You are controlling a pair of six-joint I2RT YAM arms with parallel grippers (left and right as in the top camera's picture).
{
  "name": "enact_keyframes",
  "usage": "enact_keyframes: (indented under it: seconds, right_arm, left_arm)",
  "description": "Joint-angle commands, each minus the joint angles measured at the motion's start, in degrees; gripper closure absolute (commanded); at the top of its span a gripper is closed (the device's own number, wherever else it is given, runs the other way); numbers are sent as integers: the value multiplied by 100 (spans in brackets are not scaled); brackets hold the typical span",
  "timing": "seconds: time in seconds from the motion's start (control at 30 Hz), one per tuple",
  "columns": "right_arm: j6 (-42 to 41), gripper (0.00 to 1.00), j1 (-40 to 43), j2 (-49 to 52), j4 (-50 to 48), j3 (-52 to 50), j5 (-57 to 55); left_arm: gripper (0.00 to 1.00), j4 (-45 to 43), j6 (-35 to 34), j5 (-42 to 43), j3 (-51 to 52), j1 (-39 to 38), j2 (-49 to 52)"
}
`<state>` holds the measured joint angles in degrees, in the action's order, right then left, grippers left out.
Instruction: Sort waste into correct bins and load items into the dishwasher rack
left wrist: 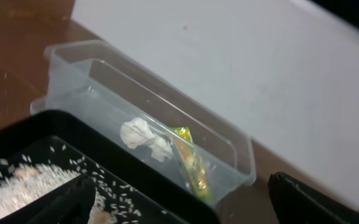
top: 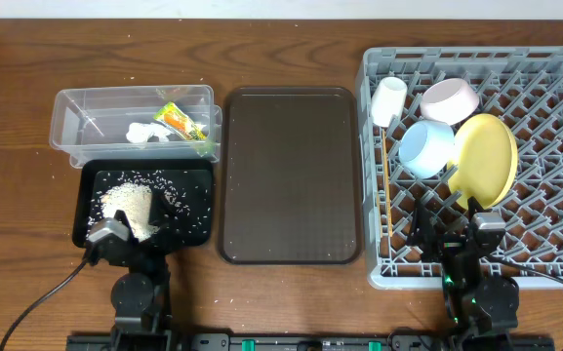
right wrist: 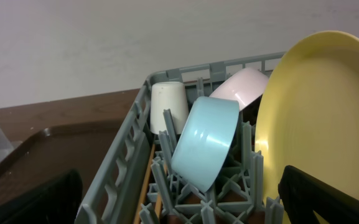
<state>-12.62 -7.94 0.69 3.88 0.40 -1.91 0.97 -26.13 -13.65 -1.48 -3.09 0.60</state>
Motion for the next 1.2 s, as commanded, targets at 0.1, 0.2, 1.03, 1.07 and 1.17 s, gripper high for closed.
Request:
enact_keyframes:
  seconds: [0.1, 0.2, 1.03, 1.07, 1.17]
  right_arm:
    - [-63, 1, 122, -39, 22, -9, 24]
    - [-63, 1, 122, -39, 22, -9, 24]
    - [-63, 1, 122, -39, 22, -9, 24]
    - [-63, 1, 122, -39, 22, -9, 26]
    - [-63, 1, 122, -37, 22, -9, 24]
  left_arm:
    - [8, 308, 2667, 1204, 125, 22, -52]
    - [8, 256, 3565, 1976, 125, 17, -52]
    - [8, 197, 3873, 2393, 125, 118, -52]
    - [8, 197, 3873, 2393, 125, 188, -52]
    - [8, 197, 3873, 2393, 125, 361, -52]
